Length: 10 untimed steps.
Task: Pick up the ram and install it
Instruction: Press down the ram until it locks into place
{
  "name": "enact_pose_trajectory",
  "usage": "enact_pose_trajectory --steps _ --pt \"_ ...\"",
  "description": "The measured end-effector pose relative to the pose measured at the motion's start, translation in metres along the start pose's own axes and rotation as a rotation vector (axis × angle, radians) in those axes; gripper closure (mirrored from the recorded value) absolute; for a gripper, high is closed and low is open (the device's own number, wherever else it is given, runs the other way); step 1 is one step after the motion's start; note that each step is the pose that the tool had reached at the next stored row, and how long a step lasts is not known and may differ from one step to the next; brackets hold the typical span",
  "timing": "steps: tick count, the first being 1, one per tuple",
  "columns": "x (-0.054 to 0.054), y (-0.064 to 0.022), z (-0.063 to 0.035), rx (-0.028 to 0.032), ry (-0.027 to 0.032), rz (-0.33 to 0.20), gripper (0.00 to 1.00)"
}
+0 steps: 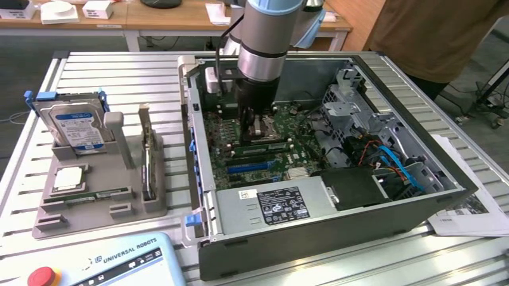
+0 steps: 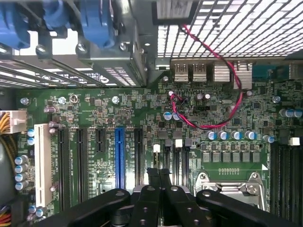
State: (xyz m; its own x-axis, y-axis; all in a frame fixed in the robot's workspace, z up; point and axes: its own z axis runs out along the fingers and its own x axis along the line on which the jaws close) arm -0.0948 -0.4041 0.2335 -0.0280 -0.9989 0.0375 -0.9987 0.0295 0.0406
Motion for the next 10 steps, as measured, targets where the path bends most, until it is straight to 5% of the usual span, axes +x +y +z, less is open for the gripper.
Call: enact_pose_trajectory --steps 10 --pt "0.0003 0.0003 -0.0081 -0.0001 0.0002 0.0 0.89"
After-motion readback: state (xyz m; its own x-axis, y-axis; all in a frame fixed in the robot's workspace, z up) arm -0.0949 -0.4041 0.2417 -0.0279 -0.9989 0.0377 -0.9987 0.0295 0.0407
